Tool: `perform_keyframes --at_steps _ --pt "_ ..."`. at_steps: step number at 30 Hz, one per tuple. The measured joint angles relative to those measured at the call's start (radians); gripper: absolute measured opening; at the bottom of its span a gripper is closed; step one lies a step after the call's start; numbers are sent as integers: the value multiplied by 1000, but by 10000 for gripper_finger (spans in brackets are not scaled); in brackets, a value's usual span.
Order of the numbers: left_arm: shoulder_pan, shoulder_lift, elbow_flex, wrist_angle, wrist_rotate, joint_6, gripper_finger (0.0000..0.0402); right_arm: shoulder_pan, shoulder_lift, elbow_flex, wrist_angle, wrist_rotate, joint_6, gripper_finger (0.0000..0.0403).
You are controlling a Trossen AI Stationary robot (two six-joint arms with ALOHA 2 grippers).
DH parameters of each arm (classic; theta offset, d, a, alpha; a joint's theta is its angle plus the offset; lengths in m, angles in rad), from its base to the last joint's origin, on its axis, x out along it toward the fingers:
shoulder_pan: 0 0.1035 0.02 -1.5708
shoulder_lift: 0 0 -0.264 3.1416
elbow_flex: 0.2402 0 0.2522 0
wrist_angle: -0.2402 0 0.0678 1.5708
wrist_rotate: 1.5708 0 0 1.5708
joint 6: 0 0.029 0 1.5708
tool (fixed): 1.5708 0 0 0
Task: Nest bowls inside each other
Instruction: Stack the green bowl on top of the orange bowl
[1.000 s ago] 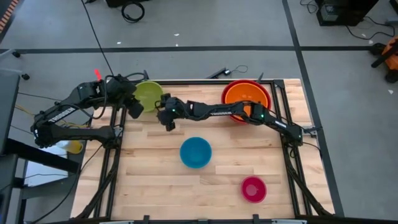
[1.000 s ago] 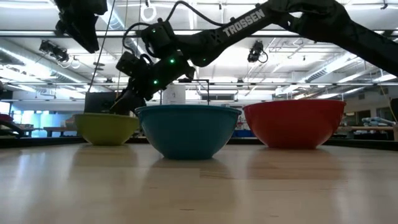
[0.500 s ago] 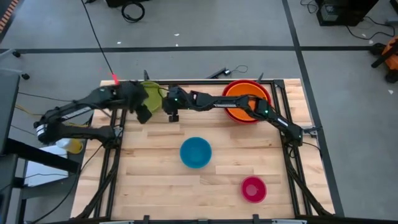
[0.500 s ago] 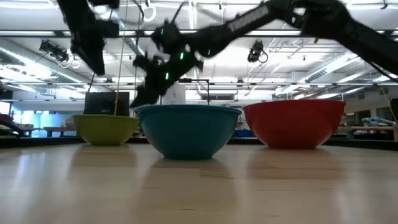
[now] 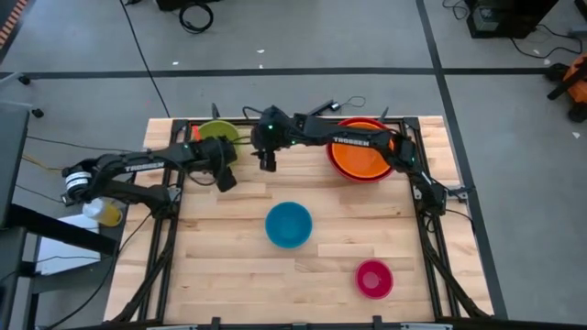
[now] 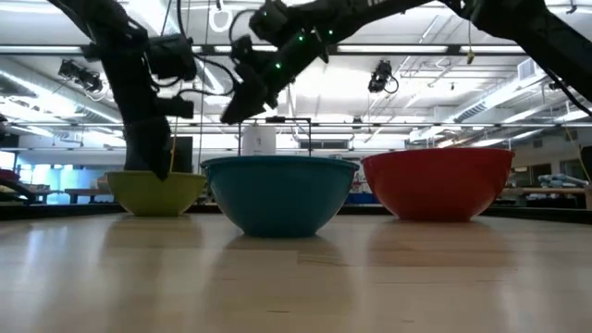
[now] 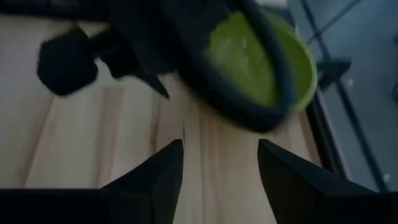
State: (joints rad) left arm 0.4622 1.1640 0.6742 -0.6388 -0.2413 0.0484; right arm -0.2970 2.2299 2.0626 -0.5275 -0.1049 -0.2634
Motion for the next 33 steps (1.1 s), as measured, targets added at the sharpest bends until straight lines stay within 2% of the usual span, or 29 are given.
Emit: perform_keyframes --at_steps 6,10,14,18,25,29,33 --pt "6 91 -27 53 -1 16 157 -45 -5 -1 -81 -42 11 210" --pt "-13 126 -11 96 50 16 128 -66 -4 -1 -127 -80 11 210" --pt "-79 126 48 128 159 -6 92 -80 -8 -1 -175 -145 -8 210" --pt "-152 112 146 79 154 -28 71 -84 -14 -1 -245 -233 -101 210" --pt "-214 108 317 -72 131 -54 90 -16 -15 -52 -157 -251 -284 210" --pt "-220 110 328 -99 126 -37 114 35 -11 -57 -187 -179 -386 210" --pt "-214 109 328 -137 123 -56 131 62 -6 -59 -180 -175 -401 210"
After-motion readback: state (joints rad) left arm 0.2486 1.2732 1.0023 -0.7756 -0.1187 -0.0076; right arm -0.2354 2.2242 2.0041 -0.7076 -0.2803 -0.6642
